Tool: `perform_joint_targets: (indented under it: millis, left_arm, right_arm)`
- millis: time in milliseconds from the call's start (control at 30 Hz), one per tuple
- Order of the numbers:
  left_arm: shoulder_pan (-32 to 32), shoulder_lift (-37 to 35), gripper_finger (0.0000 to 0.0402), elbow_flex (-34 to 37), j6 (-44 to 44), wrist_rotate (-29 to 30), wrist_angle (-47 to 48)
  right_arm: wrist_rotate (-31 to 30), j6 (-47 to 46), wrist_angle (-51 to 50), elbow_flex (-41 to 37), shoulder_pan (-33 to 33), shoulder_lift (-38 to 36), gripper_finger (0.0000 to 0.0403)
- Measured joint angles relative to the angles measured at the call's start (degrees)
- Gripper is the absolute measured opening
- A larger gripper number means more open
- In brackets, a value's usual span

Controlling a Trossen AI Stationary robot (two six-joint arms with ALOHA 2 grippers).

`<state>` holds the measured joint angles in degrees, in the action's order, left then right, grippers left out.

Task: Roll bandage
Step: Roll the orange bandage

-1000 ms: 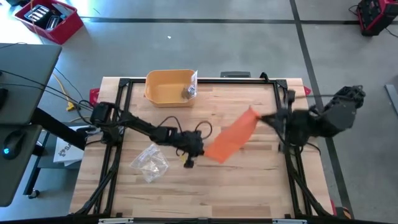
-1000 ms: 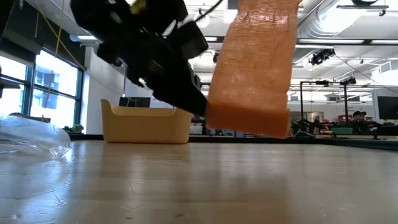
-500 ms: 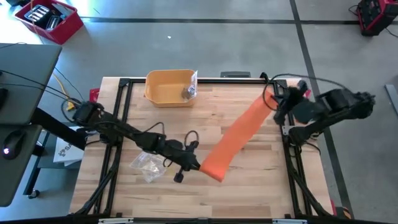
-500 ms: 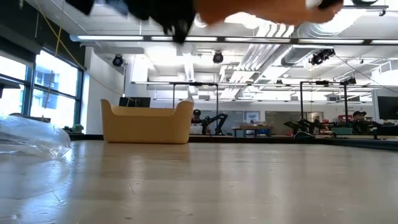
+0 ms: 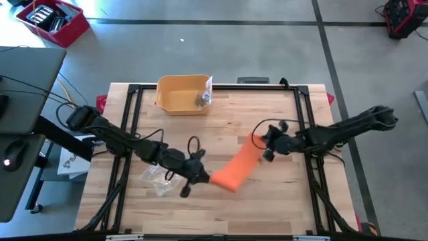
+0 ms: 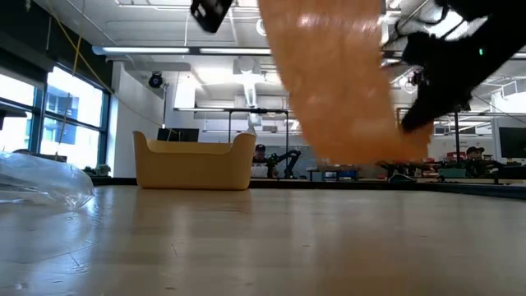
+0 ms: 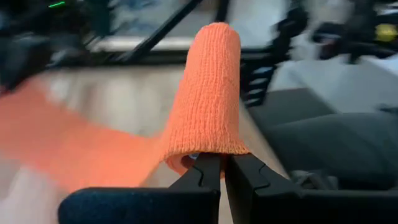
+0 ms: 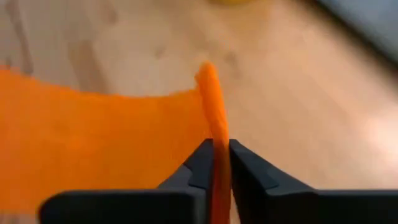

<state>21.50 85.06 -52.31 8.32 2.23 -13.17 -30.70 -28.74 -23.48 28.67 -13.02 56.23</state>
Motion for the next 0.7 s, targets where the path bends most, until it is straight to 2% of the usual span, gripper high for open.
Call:
perform_joint_targets:
  millis: [167,267,333,400,533,633,700]
  left_arm:
    - [-0.3,0.0,0.0001,0.0,4.7,11.3,5.6]
    - [-0.9,0.0,0.0001,0.0,6.0,16.4,6.7]
    - [-1.0,0.0,0.0001,0.0,6.0,19.8,6.6]
    - [-1.0,0.0,0.0001,0.0,5.9,23.0,6.6]
    - [-1.0,0.0,0.0001,0.0,5.1,24.7,7.3]
    - [-0.6,0.0,0.0001,0.0,5.1,24.8,8.0]
    - [-0.3,0.0,0.0001,0.0,5.1,24.8,8.1]
  right_arm:
    - [6.9,-2.5,-3.5,-0.9,5.0,4.9,0.0118]
    - [5.5,-3.9,-12.6,2.9,8.1,6.0,0.0151]
    - [2.9,-4.5,-18.2,6.1,9.5,6.0,0.016]
    - [1.9,-2.0,-19.4,9.1,9.6,5.6,0.0161]
    - [7.0,7.7,-7.3,12.2,5.1,5.2,0.0157]
    - [12.8,15.2,10.3,10.2,-1.4,5.5,0.0153]
    - [12.5,15.2,20.2,8.0,-5.7,6.7,0.015]
